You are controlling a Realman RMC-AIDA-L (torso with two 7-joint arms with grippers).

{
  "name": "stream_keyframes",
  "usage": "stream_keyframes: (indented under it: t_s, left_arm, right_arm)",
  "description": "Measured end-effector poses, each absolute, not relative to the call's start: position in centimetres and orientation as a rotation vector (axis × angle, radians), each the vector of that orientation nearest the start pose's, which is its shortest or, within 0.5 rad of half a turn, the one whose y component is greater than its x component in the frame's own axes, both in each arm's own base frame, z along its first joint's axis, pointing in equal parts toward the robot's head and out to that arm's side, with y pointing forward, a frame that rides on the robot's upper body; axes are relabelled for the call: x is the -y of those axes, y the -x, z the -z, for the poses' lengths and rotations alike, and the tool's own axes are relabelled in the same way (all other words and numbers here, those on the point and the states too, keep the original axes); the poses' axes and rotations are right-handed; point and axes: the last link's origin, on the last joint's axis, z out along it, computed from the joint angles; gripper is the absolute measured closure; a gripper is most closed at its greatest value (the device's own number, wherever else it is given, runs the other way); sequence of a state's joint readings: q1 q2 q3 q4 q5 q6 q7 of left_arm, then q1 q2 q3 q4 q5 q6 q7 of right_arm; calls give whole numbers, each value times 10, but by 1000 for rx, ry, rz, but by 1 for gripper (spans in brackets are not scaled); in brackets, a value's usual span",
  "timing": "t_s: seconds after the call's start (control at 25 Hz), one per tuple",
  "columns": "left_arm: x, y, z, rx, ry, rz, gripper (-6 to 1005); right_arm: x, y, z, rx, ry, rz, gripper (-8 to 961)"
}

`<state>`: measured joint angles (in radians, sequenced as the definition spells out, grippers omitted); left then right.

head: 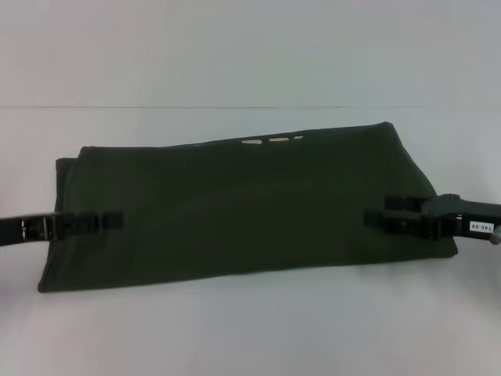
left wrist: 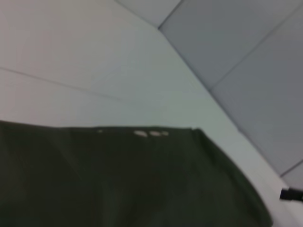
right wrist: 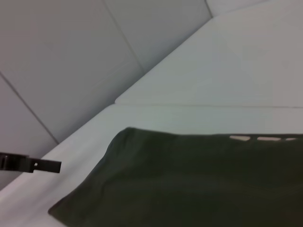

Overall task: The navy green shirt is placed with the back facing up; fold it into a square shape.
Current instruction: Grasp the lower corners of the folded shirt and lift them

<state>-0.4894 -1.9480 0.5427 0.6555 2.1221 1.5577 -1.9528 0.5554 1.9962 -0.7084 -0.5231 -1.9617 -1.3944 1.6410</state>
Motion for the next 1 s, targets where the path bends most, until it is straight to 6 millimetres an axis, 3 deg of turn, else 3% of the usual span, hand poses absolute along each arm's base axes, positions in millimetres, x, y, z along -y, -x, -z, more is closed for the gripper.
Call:
stream_keyframes:
  t_s: [0.32,0.64,1.0]
  left_arm:
    - [-322,343,-88,1724,2190,454,158]
    - [-320,349,-91,1805,2141,378,160]
    - [-324,357,-87,1815,2096,298,163]
  right_arm:
    - [-338,-286,6,-930,2673,-570,117]
    - [-318,-280,16,-651,2840,-572,116]
    - [-310,-281,25,-582,2889,-531,116]
